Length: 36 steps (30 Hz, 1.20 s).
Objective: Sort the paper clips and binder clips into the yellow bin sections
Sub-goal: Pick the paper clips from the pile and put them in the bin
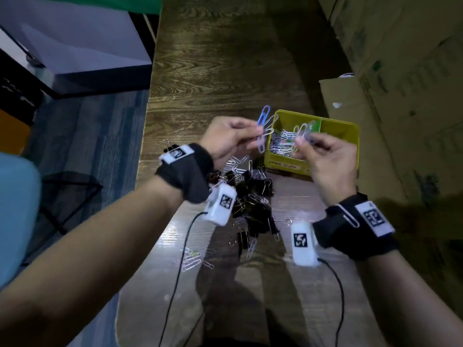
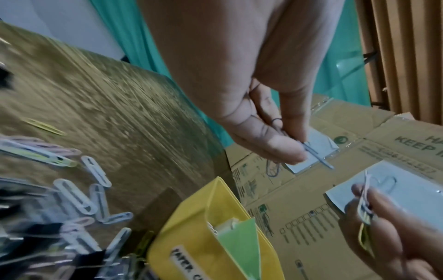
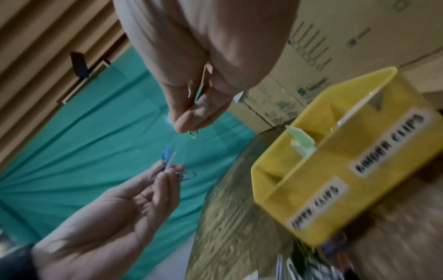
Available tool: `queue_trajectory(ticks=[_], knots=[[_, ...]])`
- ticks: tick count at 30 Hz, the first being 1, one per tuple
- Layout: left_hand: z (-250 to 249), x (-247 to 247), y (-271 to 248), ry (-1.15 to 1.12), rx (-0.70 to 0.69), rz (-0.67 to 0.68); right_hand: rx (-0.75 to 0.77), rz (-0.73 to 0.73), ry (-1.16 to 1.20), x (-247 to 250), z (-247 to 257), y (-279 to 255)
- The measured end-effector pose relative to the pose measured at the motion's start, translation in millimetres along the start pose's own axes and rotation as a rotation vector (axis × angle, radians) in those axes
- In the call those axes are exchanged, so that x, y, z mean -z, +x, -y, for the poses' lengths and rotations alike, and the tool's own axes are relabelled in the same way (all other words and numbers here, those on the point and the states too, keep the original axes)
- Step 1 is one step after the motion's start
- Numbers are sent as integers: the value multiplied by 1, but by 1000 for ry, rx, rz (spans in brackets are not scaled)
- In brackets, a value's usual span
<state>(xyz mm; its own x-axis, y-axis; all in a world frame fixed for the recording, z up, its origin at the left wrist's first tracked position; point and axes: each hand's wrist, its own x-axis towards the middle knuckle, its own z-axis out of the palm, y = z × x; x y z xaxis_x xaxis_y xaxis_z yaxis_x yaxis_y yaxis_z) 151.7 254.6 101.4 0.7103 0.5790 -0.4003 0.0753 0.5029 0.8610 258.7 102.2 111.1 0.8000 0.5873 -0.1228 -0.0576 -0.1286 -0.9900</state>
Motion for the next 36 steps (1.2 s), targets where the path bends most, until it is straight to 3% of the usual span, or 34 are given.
queue_trajectory(ticks=[5, 10, 12, 15, 18, 20, 22, 25, 27, 29, 31, 34, 36], knots=[[19, -53, 62, 186, 81, -62, 40, -45, -80, 19, -3, 57], [41, -69, 85, 520, 222, -35, -31, -18, -419, 23, -39, 105], [39, -61, 86, 572, 231, -22, 27, 52, -668, 22, -49, 112], [32, -38, 77, 499, 137, -10, 154, 246, -1004, 15, -52, 112], [28, -4, 55, 485, 67, -48, 94, 416, -1197, 8, -56, 111], [30, 25, 35, 618, 30, -71, 56, 466, -1212, 6, -57, 107], [38, 54, 13, 854, 3, -42, 90, 441, -1178, 1, -55, 97], [64, 93, -19, 1300, -54, 65, 280, 413, -1010, -8, -46, 67], [89, 109, -38, 1470, -153, 184, 401, 457, -909, -17, -45, 35], [116, 119, -52, 1553, -250, 269, 463, 614, -862, -29, -56, -4], [139, 124, -57, 1655, -301, 273, 487, 824, -874, -39, -76, -43], [154, 125, -66, 1763, -254, 260, 510, 1085, -994, -50, -106, -87], [162, 130, -79, 1807, -237, 267, 497, 1169, -1157, -50, -120, -102]])
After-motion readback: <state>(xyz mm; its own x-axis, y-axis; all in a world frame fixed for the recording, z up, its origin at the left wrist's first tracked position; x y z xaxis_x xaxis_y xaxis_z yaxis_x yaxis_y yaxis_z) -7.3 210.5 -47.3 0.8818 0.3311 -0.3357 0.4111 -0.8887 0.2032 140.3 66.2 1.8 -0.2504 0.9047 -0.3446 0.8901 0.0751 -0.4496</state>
